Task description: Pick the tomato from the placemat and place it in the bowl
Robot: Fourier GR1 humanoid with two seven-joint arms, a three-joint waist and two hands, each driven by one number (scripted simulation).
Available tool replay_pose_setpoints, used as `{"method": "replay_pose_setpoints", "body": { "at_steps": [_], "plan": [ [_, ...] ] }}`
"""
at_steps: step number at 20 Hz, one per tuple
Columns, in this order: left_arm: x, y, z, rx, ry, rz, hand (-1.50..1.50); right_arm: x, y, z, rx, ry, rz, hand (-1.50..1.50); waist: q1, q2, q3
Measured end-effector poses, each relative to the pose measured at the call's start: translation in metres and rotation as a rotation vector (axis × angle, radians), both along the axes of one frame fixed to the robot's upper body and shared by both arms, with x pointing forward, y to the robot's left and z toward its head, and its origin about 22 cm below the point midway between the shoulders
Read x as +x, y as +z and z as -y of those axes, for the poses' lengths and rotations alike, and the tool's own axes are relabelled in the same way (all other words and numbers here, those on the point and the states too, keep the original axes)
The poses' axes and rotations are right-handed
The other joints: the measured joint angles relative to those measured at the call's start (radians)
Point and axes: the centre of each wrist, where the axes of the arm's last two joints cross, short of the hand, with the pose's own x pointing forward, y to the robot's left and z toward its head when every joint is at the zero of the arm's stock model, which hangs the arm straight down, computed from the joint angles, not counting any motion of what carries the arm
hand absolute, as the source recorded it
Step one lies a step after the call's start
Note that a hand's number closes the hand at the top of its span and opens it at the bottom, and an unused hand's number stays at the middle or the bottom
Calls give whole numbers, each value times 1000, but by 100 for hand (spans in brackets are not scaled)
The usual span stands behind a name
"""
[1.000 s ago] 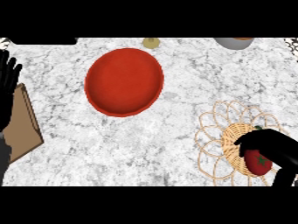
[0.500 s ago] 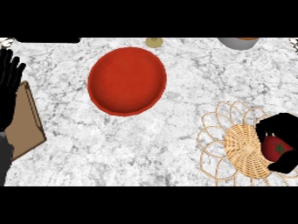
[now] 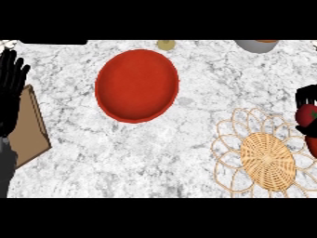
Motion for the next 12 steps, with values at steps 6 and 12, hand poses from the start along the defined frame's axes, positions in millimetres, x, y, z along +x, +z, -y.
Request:
{"method": "replay_pose_setpoints", "body": {
  "at_steps": [6, 12],
  "plan": [
    [-3, -4, -5, 1, 18, 1, 0, 16, 55, 8, 39, -8, 147, 150, -20, -7, -1],
    [-10, -4, -8, -1, 35, -13, 0, 21, 116, -9, 180, 123, 291, 150, -32, -14, -2]
  ]
}}
